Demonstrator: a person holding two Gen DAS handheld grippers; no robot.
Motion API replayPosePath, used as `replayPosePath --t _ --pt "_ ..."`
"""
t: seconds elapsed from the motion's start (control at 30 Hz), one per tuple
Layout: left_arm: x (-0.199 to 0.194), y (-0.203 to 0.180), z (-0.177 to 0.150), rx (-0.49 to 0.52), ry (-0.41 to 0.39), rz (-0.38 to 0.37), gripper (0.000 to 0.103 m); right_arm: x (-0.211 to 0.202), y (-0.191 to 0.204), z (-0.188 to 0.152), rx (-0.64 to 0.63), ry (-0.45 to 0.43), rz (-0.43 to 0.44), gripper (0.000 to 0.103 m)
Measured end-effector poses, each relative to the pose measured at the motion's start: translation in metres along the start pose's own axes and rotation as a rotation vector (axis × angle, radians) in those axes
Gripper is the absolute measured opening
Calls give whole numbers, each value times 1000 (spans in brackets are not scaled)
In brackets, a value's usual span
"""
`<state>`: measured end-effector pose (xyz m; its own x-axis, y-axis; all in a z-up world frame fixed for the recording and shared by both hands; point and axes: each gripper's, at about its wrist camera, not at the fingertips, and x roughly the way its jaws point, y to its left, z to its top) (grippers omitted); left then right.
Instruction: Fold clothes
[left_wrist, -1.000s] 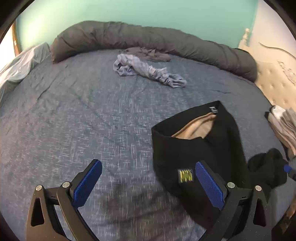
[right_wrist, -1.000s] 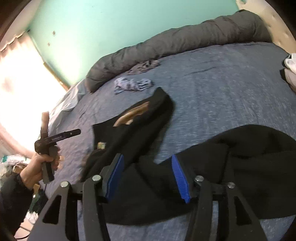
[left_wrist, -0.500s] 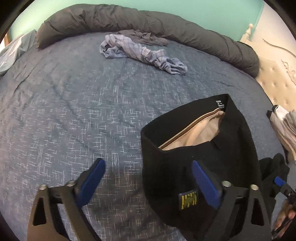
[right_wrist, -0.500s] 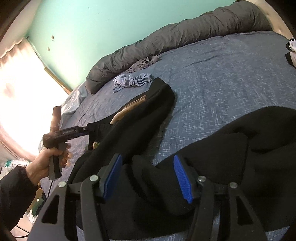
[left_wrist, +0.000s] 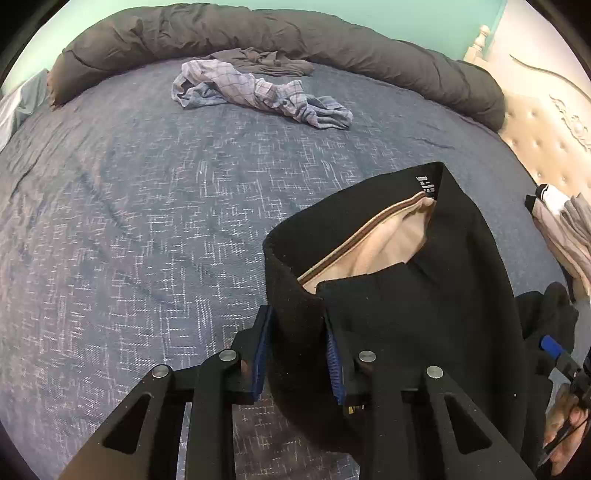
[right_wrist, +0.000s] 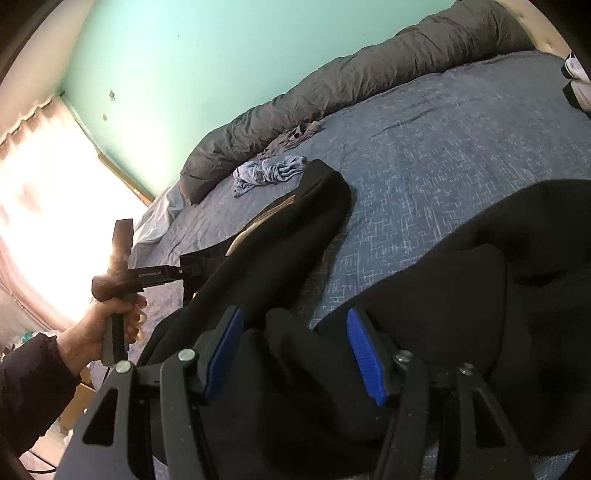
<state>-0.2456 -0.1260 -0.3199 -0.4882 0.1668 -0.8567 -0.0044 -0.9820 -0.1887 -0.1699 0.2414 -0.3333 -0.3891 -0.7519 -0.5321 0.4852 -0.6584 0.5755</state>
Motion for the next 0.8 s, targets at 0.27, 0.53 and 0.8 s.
replayPosePath --t 0.27,0.53,0.8 --pt "6 1 -4 -37 12 16 28 -3 -4 2 16 -21 20 60" --pt "3 1 -3 -20 7 9 20 -3 -3 1 11 -26 20 60" --pt "-63 7 -1 -8 -93 38 11 -8 -1 4 1 -42 27 60"
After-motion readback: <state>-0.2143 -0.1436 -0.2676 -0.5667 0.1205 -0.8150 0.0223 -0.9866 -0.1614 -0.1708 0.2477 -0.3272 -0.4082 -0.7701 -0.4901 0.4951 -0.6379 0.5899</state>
